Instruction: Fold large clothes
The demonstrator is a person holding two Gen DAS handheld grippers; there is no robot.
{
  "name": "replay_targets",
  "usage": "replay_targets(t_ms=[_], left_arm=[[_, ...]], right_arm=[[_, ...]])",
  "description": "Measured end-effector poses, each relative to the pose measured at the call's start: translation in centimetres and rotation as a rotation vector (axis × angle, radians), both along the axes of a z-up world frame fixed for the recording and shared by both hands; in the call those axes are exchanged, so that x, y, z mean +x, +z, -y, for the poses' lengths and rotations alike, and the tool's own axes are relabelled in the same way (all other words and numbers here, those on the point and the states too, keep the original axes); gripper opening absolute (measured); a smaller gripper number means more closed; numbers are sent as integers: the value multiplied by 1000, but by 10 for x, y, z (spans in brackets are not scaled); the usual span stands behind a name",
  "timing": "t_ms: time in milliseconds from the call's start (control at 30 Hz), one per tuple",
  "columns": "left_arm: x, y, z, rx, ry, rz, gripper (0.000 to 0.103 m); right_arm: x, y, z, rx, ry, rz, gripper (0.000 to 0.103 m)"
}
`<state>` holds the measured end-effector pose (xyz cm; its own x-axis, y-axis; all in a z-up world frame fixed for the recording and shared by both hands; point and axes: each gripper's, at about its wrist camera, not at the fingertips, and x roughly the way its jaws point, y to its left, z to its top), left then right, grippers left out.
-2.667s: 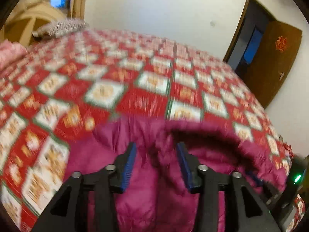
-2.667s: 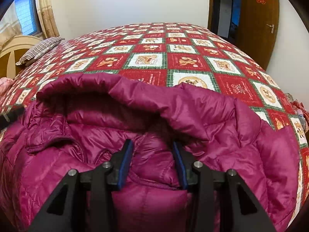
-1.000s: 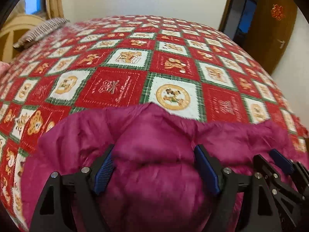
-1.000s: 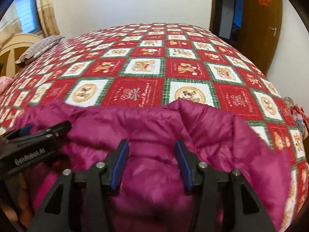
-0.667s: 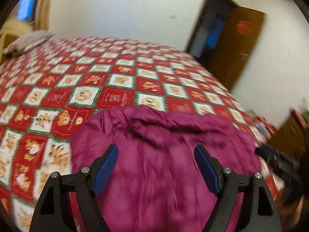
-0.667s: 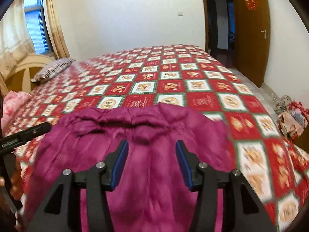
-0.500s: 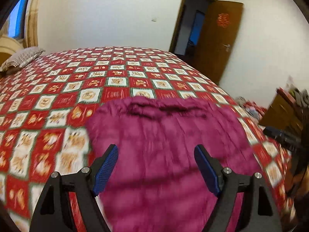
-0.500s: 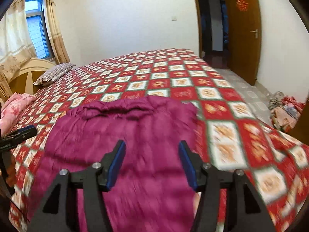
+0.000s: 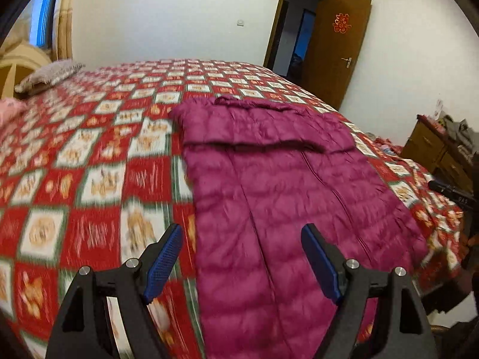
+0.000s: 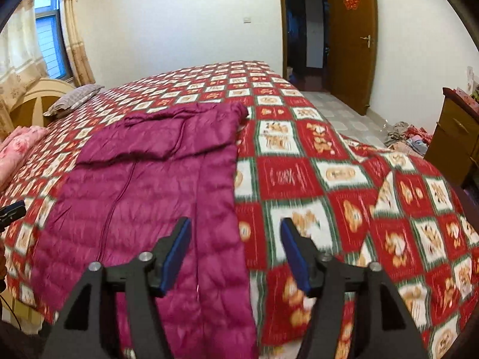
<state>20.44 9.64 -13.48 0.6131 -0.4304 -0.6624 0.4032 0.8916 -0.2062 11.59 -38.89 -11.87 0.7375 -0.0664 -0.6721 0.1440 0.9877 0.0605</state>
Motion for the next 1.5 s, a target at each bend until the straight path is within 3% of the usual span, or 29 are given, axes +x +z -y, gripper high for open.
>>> replay_targets(t_ms=[33,233,500,600,733,967,1100,1267,1367,1500], left_arm=[[-6,-4,-3,-8,0,-14,81],[-26,-35,-11,63,78,-74,81],[-32,-77,-7,67,113,-185,81],[-43,-77,0,102,107,-132,83],[-52,-80,7,122,54,-143,86],[-61,-80,1,6,-9,-190,86],[-61,-76,2,-31,-36,-215,72],[-62,-82,2,3,-5,-214,72],[-65,-83,12,64,-17,-196,76],[-67,-84,12,53,-5,-196,78]], right_arm=[[-3,-3,0,7,6,-8,81],[-14,-40,-4,35,9,-73,81],[-7,-71,-14,-2,26,-153,81],[-6,-84,-15,13,19,-205,81],[-10,-94,-23,24,65,-244,80],[-18,-104,-37,-50,150,-298,80],[-22,-103,-36,-44,170,-317,71],[-26,-101,-33,-56,155,-317,62],[-25,-100,-31,-47,133,-308,63],[-21,-105,-41,-102,162,-329,66]])
